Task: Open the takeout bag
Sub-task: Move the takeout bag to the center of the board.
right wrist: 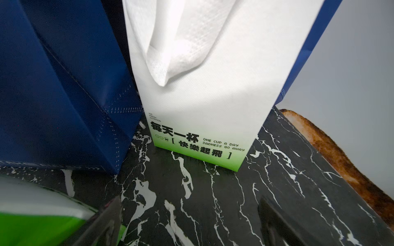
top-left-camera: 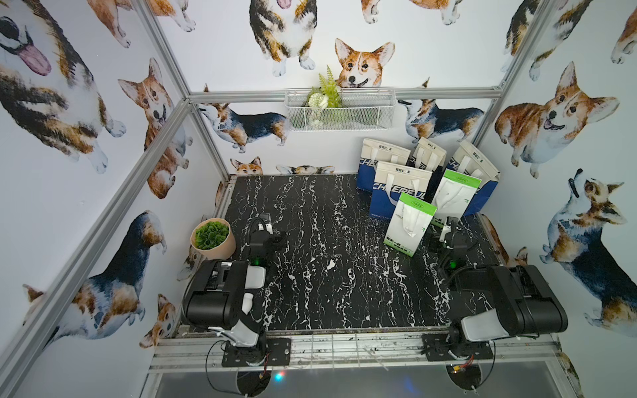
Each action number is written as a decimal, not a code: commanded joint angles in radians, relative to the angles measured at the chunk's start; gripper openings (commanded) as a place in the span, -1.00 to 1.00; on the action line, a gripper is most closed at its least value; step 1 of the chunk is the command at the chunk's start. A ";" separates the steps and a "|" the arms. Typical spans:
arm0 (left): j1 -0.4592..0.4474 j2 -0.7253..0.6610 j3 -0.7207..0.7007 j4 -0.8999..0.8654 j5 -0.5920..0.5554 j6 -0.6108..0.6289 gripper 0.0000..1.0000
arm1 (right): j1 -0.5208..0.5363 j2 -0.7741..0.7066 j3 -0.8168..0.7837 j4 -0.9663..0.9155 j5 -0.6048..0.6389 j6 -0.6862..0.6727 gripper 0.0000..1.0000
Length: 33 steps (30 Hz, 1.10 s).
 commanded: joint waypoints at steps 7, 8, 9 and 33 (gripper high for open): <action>-0.007 -0.261 -0.042 -0.100 -0.057 -0.012 1.00 | 0.001 -0.176 -0.039 -0.020 0.009 -0.007 0.99; -0.007 -0.299 -0.045 -0.117 -0.036 -0.012 1.00 | 0.001 -0.223 -0.032 -0.066 0.000 -0.008 0.99; -0.007 -0.334 -0.052 -0.128 -0.028 -0.030 1.00 | 0.001 -0.275 -0.027 -0.123 0.001 -0.004 0.99; -0.007 -0.751 -0.090 -0.249 0.191 -0.141 1.00 | 0.001 -0.987 -0.050 -0.561 0.226 0.332 0.99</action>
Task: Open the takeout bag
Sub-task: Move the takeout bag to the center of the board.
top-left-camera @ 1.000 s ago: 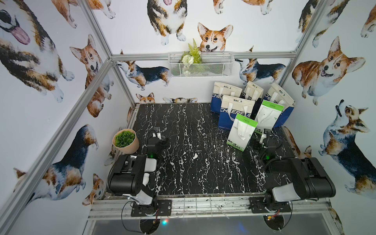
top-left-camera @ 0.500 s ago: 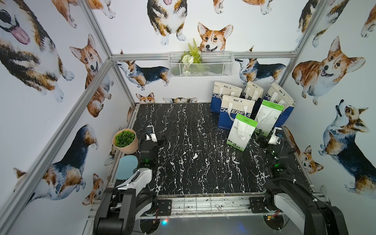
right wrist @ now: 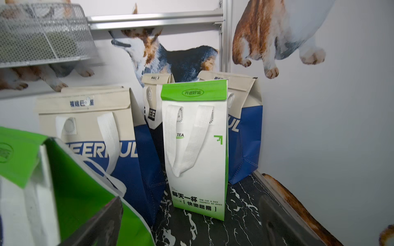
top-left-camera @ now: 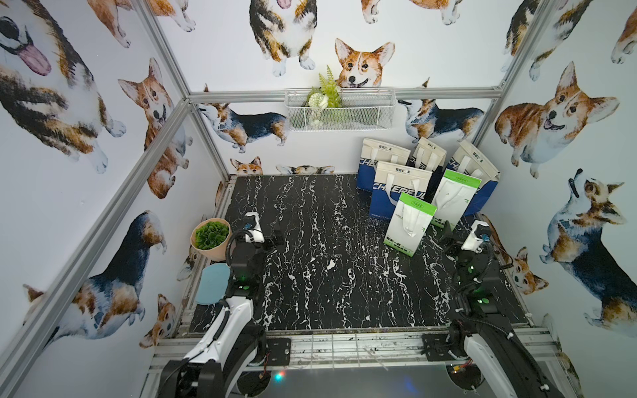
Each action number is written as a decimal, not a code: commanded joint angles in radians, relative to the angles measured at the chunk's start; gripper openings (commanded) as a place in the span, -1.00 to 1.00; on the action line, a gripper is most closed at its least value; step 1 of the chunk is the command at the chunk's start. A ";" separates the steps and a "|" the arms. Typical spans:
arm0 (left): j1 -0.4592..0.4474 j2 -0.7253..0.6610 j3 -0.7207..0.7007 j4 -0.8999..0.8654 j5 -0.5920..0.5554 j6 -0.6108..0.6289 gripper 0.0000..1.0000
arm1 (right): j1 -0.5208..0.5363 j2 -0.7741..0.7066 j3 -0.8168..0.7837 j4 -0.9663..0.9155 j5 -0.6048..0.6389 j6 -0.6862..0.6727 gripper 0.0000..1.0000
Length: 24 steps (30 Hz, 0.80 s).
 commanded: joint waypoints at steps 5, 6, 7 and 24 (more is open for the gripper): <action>0.001 -0.180 0.000 -0.075 0.017 -0.143 1.00 | -0.008 -0.242 0.087 -0.449 0.255 0.438 0.99; 0.000 -0.210 0.011 -0.126 -0.040 -0.221 1.00 | -0.009 -0.273 0.081 -0.427 0.195 0.408 0.99; 0.000 -0.230 0.028 -0.207 -0.100 -0.299 1.00 | -0.008 -0.294 0.084 -0.428 0.175 0.406 0.99; -0.191 -0.128 0.439 -0.751 0.469 -0.446 0.87 | -0.008 0.029 0.638 -1.007 -0.507 0.172 0.82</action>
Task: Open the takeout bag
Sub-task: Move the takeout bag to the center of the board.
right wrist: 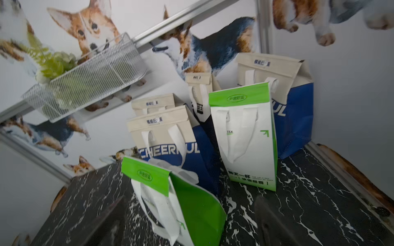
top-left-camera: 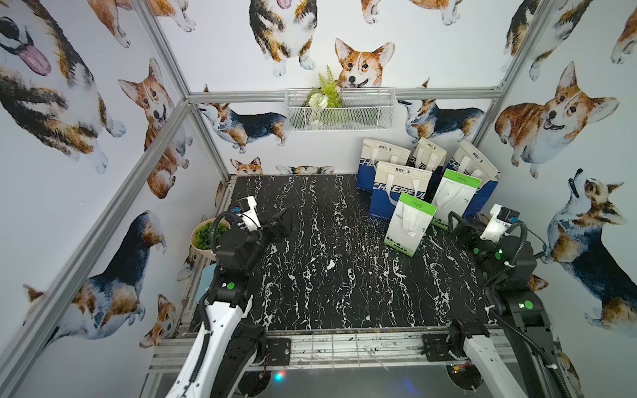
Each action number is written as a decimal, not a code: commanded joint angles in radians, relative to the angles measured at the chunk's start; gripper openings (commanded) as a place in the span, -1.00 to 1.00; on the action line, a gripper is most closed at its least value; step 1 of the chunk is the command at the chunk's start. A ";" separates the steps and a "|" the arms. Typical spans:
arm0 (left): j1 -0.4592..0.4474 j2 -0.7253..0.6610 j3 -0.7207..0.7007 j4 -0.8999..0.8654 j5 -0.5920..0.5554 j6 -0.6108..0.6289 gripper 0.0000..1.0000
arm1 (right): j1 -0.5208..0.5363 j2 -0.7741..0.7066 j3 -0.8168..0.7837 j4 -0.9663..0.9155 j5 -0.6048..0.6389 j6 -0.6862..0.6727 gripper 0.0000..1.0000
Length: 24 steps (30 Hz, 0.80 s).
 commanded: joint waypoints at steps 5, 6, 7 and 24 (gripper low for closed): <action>-0.270 -0.011 0.124 -0.338 0.058 0.072 0.84 | 0.001 0.129 0.111 -0.200 -0.240 -0.107 0.72; -0.307 -0.016 0.127 -0.358 0.059 0.077 0.84 | 0.001 0.155 0.128 -0.206 -0.239 -0.115 0.71; -0.331 -0.022 0.131 -0.375 0.064 0.084 0.84 | 0.002 0.172 0.141 -0.212 -0.235 -0.116 0.71; -0.562 -0.085 0.137 -0.518 -0.128 0.166 0.82 | 0.000 0.518 0.289 -0.128 -0.307 -0.136 0.59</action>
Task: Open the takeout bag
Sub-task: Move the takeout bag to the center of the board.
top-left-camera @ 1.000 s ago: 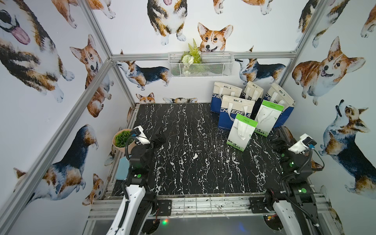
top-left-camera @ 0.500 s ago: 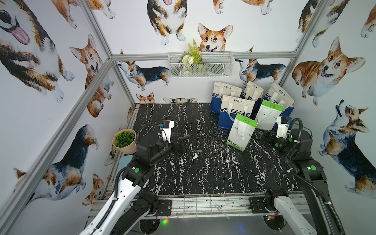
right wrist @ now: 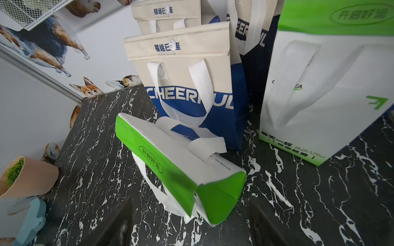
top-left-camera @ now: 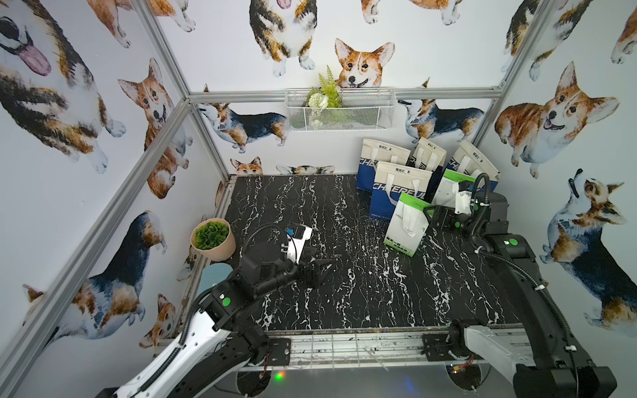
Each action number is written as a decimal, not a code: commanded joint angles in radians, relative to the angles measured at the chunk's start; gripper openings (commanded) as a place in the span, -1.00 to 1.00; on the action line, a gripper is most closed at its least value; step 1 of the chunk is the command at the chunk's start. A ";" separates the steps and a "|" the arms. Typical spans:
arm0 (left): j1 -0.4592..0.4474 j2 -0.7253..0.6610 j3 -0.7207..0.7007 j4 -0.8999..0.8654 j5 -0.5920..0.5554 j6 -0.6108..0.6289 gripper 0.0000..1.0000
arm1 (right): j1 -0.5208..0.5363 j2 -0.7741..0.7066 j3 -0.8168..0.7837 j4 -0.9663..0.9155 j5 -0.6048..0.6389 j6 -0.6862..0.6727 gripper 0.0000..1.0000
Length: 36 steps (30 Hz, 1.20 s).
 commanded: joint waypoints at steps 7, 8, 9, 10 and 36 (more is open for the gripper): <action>-0.008 0.017 0.003 -0.016 -0.075 0.027 0.82 | -0.001 0.104 0.030 0.080 -0.099 -0.022 0.38; -0.008 0.018 0.003 -0.013 -0.079 0.027 0.82 | 0.000 0.104 0.033 0.081 -0.107 -0.023 0.32; -0.008 0.019 0.002 -0.013 -0.086 0.027 0.82 | 0.000 0.138 0.038 0.082 -0.119 -0.024 0.24; -0.008 0.022 0.002 -0.015 -0.089 0.027 0.82 | 0.000 0.146 0.043 0.081 -0.132 -0.026 0.14; -0.011 0.053 -0.079 0.115 -0.108 0.061 0.79 | 0.156 0.118 0.034 0.171 -0.454 -0.008 -1.00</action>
